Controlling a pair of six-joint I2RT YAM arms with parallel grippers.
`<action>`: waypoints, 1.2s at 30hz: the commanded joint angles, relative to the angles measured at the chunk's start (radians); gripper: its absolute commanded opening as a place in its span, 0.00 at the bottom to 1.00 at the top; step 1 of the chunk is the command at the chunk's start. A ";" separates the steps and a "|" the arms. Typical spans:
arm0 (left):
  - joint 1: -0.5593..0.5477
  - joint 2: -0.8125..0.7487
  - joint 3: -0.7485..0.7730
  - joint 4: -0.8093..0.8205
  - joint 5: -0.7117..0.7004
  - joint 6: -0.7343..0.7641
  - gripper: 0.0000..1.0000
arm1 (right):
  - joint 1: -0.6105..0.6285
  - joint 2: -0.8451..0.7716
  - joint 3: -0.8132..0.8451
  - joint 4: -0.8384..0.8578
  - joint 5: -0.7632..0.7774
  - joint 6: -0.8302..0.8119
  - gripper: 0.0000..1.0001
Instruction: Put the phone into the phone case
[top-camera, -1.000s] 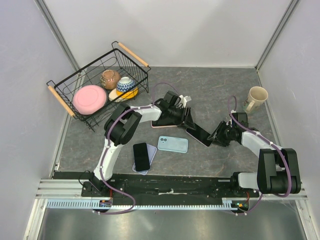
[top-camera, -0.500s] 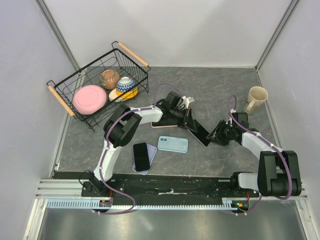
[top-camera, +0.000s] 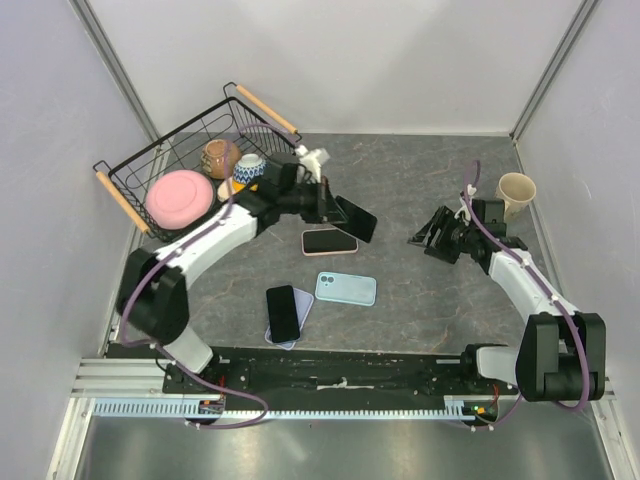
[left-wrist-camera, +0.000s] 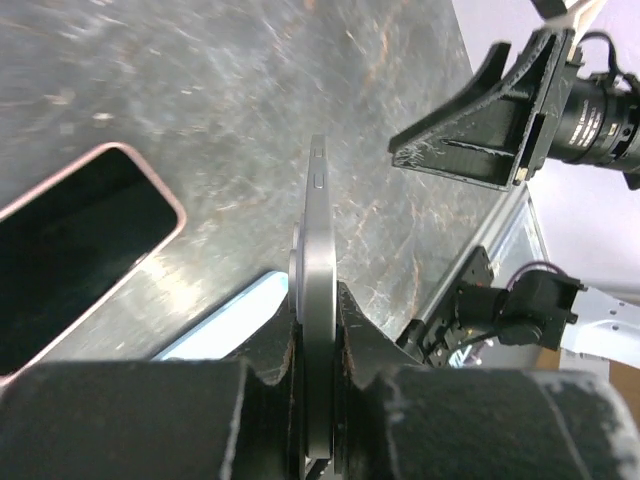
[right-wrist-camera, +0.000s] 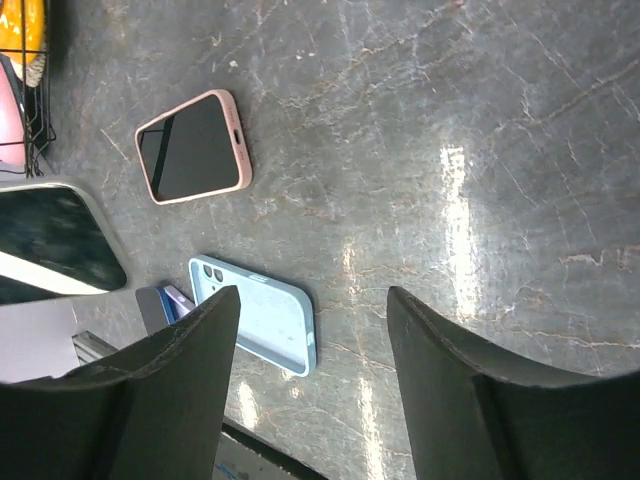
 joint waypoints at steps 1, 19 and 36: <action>0.091 -0.209 -0.111 -0.017 -0.059 0.043 0.02 | 0.014 -0.027 0.062 0.023 -0.035 -0.013 0.71; 0.402 -0.748 -0.726 0.654 0.304 -0.428 0.02 | 0.319 0.004 0.109 0.392 -0.286 0.085 0.86; 0.402 -0.705 -0.765 1.036 0.447 -0.632 0.02 | 0.456 -0.027 0.105 0.768 -0.403 0.300 0.79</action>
